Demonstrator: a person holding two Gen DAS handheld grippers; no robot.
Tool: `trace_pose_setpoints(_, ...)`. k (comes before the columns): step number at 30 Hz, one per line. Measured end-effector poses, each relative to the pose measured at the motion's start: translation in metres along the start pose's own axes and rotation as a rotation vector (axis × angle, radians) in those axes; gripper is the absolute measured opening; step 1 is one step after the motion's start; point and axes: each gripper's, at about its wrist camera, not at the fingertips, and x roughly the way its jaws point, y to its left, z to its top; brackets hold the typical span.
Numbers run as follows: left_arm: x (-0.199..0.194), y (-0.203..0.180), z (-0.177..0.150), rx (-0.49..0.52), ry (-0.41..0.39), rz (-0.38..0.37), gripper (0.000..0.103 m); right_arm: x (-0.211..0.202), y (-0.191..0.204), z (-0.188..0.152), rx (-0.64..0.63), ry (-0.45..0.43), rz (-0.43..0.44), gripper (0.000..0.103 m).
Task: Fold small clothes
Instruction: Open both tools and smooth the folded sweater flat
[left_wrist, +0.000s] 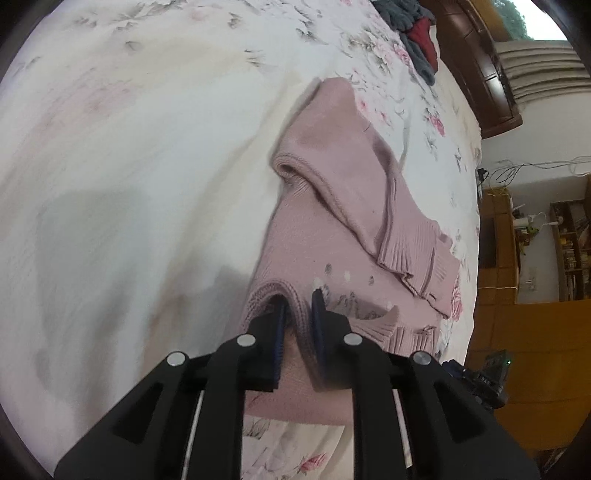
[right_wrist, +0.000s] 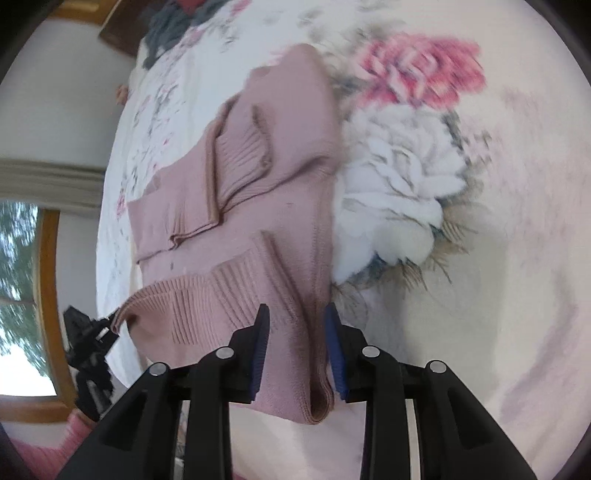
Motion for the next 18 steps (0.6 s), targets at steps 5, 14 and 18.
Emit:
trace_pose_setpoints(5,0.000,0.016,0.003,-0.160,0.067,-0.171,0.032,0.007,0.024,0.001,-0.081,0.010,-0.009,0.034)
trace_pose_setpoints(14,-0.019,-0.046,0.005,0.333,-0.046,0.161,0.051,0.015,0.031,0.002,-0.090,0.008,-0.011,0.039)
trace_pose_setpoints(18,0.008,-0.067,0.002,0.508,0.000,0.226,0.057,0.018,0.035,0.002,-0.105,0.010,-0.022,0.040)
